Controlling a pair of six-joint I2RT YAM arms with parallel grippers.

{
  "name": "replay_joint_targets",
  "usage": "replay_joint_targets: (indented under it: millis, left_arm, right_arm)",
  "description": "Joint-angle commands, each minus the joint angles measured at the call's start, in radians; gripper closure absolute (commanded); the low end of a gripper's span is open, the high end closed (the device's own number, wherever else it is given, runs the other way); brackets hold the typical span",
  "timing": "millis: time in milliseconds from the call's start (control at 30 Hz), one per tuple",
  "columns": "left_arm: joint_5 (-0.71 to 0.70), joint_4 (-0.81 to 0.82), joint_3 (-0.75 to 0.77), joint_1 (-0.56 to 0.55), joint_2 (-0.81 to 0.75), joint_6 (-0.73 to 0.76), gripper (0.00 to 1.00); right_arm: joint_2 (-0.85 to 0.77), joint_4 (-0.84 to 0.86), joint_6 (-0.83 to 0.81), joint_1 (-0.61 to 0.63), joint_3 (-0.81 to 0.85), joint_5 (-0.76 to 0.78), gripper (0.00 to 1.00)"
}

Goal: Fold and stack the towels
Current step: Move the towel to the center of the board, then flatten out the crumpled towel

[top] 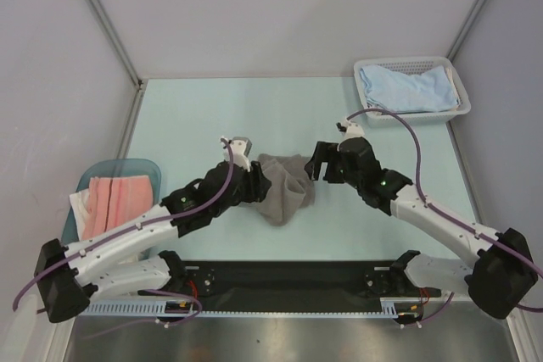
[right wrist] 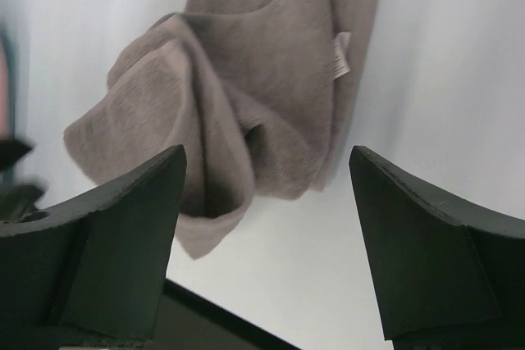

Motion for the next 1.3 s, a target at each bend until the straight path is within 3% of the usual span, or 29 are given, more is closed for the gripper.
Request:
replay_joint_targets:
  millis: [0,167,300,433,567,633,933,1133,1267]
  left_arm:
    - [-0.052,-0.076,0.047,0.094,0.044,-0.040,0.45]
    - [0.183,0.042,0.055,0.248,0.129,0.033,0.44]
    - [0.222,0.027,0.140,0.253,0.212,0.083,0.42]
    - [0.229,0.003,0.191,0.253,0.273,0.089,0.41]
    - [0.252,-0.002,0.182,0.253,0.304,0.070,0.41]
    - [0.262,-0.002,0.174,0.253,0.311,0.063,0.41]
    - [0.282,-0.025,0.082,0.253,0.246,0.014,0.42]
    - [0.298,-0.059,-0.025,0.253,0.121,-0.023,0.43]
    - [0.332,-0.103,-0.053,0.253,0.022,-0.029,0.43]
  right_arm:
    - [-0.042,0.023,-0.009,0.078,-0.002,0.056,0.15]
    - [0.027,0.044,-0.036,0.121,0.036,0.040,0.21]
    - [0.074,0.058,-0.049,0.149,0.047,0.038,0.30]
    - [0.122,0.092,-0.056,0.196,0.039,0.024,0.32]
    - [0.145,0.072,-0.056,0.258,0.022,0.058,0.55]
    - [0.127,0.061,-0.067,0.296,-0.001,0.072,0.57]
    - [0.004,0.083,-0.093,0.402,-0.199,0.027,0.45]
    - [0.006,0.075,-0.121,0.434,-0.207,0.016,0.37]
    - [0.018,0.074,-0.142,0.442,-0.199,0.013,0.26]
